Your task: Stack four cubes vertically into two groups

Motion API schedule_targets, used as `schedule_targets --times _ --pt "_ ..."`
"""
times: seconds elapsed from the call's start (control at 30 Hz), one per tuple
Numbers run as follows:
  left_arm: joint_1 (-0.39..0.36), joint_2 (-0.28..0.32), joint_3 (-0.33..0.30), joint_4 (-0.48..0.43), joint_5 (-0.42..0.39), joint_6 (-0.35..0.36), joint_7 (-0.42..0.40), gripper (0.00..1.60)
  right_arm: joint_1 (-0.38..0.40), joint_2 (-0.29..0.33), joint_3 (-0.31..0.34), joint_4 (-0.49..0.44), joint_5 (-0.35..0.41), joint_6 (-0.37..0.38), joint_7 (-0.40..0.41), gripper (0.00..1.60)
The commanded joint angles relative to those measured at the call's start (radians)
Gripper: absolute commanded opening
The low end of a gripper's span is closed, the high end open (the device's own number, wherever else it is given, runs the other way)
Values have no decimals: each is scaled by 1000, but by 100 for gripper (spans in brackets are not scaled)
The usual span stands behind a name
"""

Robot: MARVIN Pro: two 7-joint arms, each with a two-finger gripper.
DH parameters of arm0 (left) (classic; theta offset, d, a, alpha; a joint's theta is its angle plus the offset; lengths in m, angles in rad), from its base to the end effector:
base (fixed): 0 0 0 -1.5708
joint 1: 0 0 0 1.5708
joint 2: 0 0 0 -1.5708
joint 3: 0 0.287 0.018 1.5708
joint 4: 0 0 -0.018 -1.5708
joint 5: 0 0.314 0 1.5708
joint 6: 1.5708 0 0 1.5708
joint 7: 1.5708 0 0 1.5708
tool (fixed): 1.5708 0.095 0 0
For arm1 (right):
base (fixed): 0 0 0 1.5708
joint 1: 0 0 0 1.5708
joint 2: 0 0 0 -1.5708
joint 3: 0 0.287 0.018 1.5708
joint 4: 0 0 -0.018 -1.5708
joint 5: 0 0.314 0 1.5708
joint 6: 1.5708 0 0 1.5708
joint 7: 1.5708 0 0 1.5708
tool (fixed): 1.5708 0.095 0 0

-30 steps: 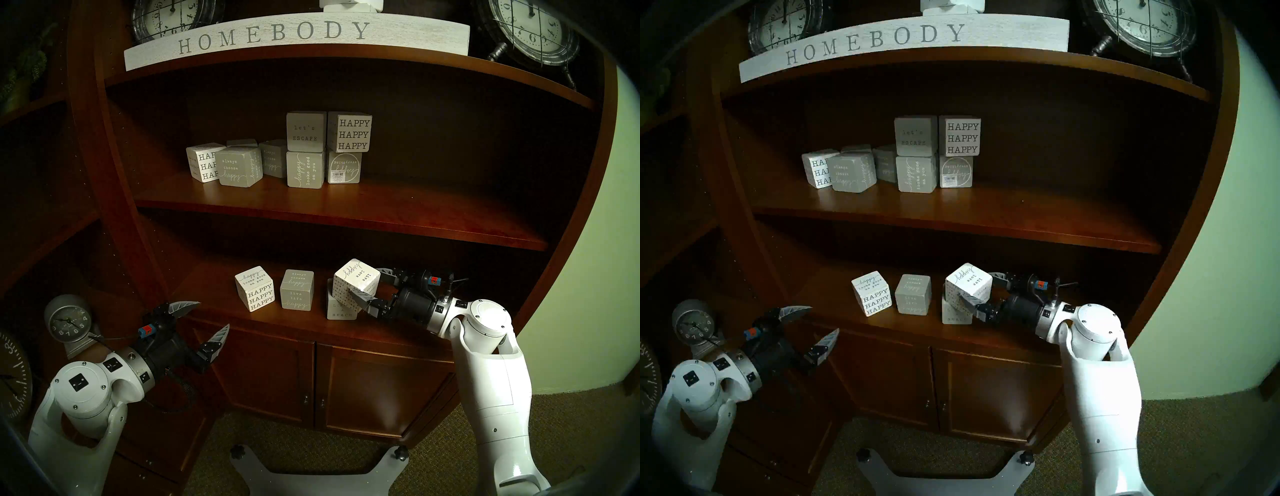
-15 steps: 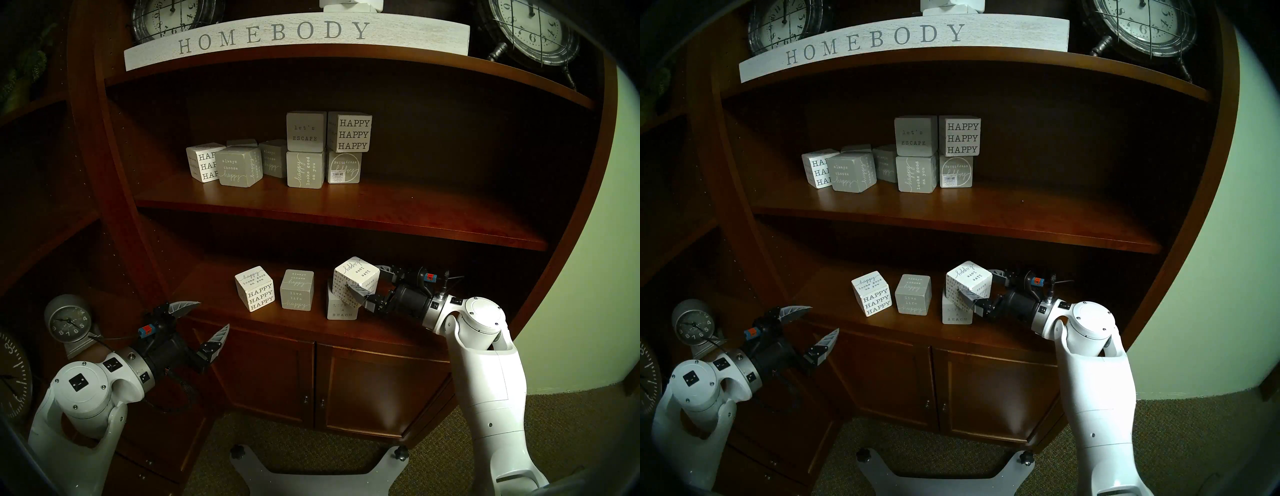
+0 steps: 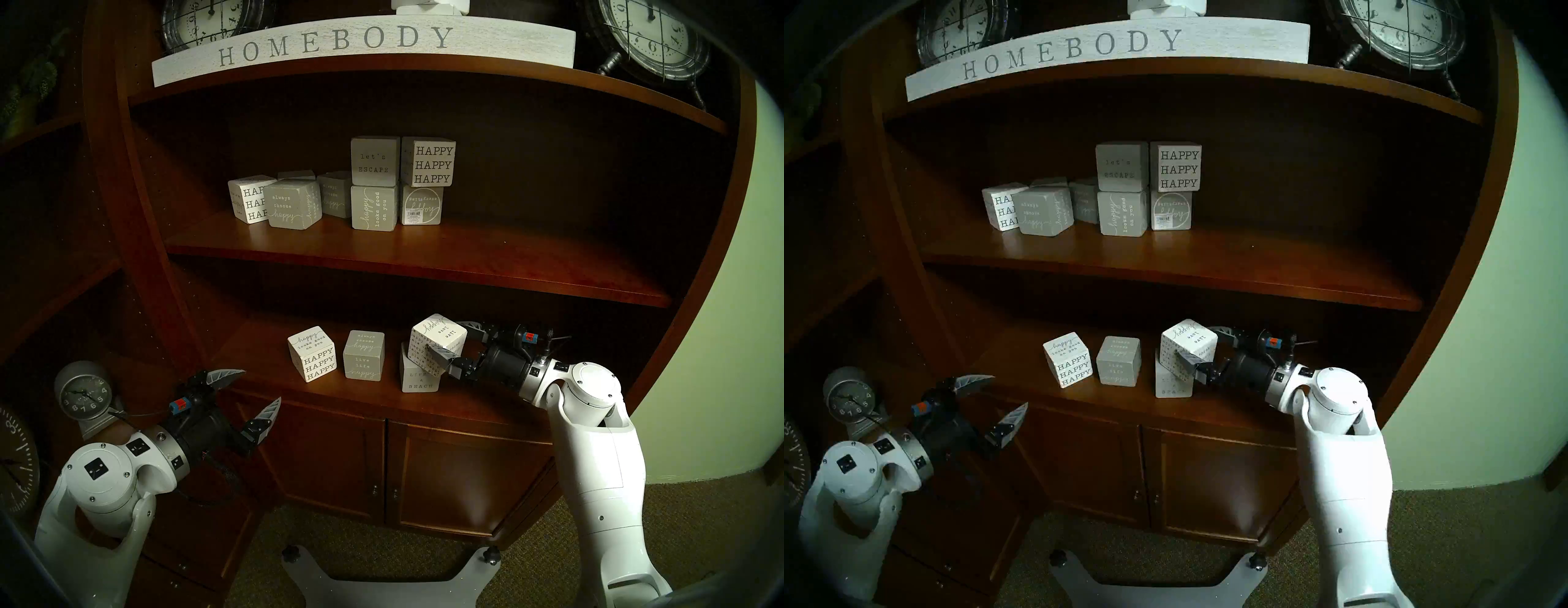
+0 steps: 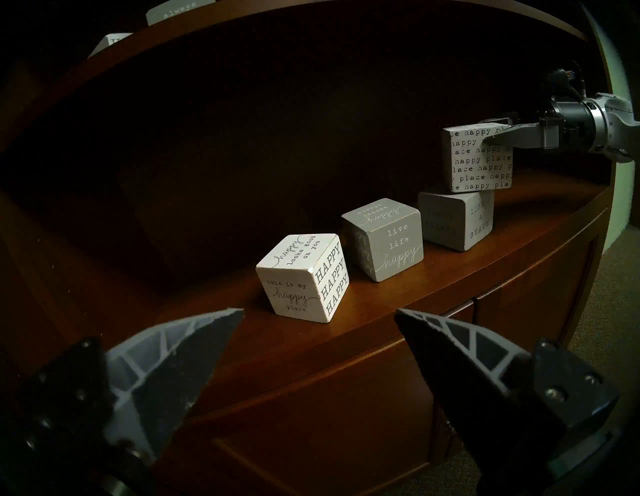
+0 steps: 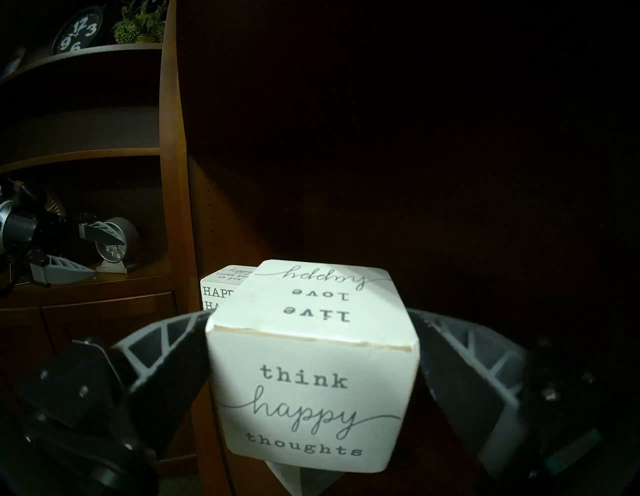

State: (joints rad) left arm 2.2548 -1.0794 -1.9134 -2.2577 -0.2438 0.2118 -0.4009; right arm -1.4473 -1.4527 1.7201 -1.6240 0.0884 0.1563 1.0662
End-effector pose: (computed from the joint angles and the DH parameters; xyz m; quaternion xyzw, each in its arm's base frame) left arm 0.2544 0.0940 -0.2222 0.7487 -0.2570 0.6102 0.0341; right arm 0.4184 -0.0075 -0.2370 -0.6251 -0.3243 -0.6419 0.3034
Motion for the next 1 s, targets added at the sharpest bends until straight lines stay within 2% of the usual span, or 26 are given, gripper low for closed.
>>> schedule_targets --times 0.0,0.97 --pt "-2 2 0 -15 2 -1 0 160 16 -12 5 -17 23 -20 10 160" --pt "-2 2 0 -15 2 -2 0 160 28 -47 24 -48 31 -9 29 160"
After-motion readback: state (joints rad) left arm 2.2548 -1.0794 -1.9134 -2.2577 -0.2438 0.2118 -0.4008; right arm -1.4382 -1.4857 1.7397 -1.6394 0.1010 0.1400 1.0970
